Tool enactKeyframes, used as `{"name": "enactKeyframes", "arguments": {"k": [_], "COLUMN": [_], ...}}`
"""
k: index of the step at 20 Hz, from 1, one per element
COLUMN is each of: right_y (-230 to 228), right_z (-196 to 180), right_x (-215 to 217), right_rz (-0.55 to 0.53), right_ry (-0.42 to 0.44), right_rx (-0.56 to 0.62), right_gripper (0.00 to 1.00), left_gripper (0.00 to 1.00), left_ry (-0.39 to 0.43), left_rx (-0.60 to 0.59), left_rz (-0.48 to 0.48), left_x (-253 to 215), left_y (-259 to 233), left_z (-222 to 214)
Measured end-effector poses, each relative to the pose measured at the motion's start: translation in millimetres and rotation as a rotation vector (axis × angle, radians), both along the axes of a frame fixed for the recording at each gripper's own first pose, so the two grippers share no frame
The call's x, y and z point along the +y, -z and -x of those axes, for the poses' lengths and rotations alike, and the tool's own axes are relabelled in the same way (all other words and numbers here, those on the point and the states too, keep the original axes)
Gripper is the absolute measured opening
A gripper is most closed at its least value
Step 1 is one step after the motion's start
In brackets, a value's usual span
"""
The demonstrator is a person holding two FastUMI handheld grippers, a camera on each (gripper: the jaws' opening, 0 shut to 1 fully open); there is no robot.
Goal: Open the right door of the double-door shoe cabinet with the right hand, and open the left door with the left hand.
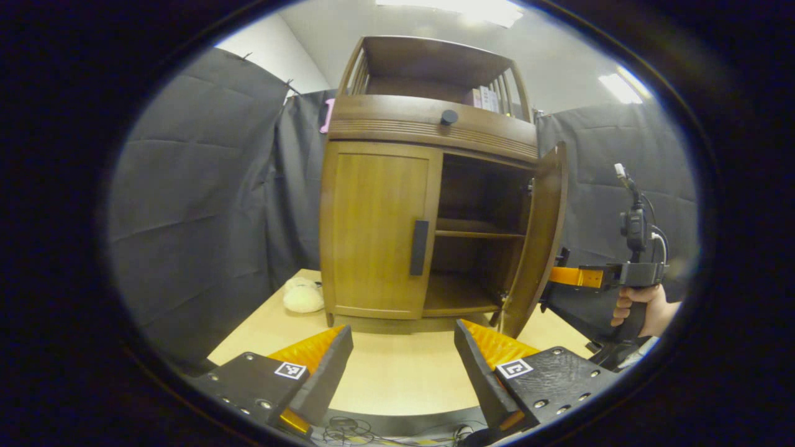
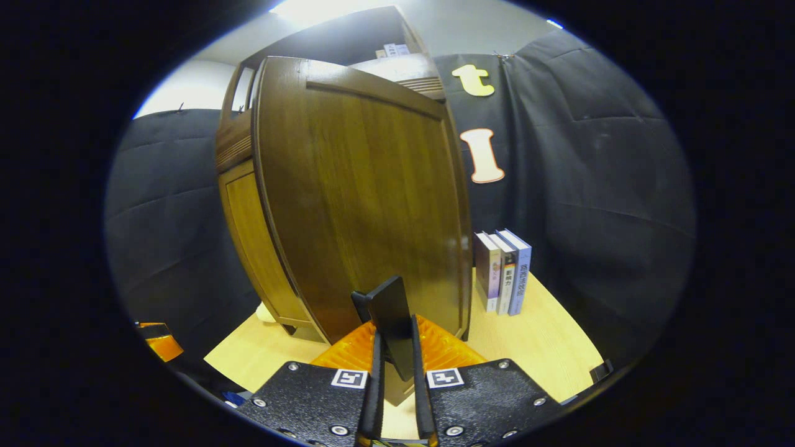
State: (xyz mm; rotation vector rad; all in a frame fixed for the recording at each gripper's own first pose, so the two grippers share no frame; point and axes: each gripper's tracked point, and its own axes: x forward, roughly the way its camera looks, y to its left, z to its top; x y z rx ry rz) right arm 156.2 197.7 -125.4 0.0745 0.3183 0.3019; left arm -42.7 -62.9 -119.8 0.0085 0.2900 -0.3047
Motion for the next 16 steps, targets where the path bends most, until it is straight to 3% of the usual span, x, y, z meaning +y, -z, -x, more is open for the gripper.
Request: {"name": "enactKeyframes", "arguments": {"k": [1,4,8,10,11,12,13,15,16], "right_y": [-2.2,-5.5,-4.5,-5.1,-5.5,-6.8,-8.2,-8.9,-8.6], "right_z": [0.1,4.3,-5.6,-11.4,-13.7,-16.9,-20.1,-26.1,-27.1], "right_x": [-10.5,-45.3,-85.8,-104.0,-113.4,-121.7,-129.5,-142.9,-141.7], "right_rz": [-0.009,0.008,-0.023,-0.021,-0.020,-0.025,-0.033,-0.051,-0.072], "right_ry": [0.006,0.021,-0.022,-0.039,-0.048,-0.058,-0.069,-0.094,-0.130], "right_rx": [0.004,-0.005,0.011,0.009,0.010,0.012,0.014,0.015,0.026], "right_gripper": [0.19,0.14,0.10,0.10,0.08,0.08,0.09,0.09,0.09], "left_gripper": [0.99,0.89,0.99,0.89,0.94,0.99,0.94,0.99,0.94], "left_ry": [0.010,0.008,0.003,0.014,0.016,0.003,-0.020,-0.050,-0.066], "left_rx": [-0.011,-0.023,-0.023,-0.025,-0.027,-0.040,-0.057,-0.074,-0.074], "left_rz": [-0.004,-0.003,-0.039,-0.073,-0.087,-0.105,-0.122,-0.127,-0.117], "left_x": [0.5,-17.9,-57.1,-79.6,-91.2,-98.8,-105.1,-120.7,-127.5], "left_y": [-3.6,-7.3,-9.4,-10.2,-10.8,-13.8,-18.5,-20.4,-17.8], "left_z": [0.3,-12.8,-33.5,-37.0,-38.3,-37.7,-38.8,-39.7,-40.0]}}
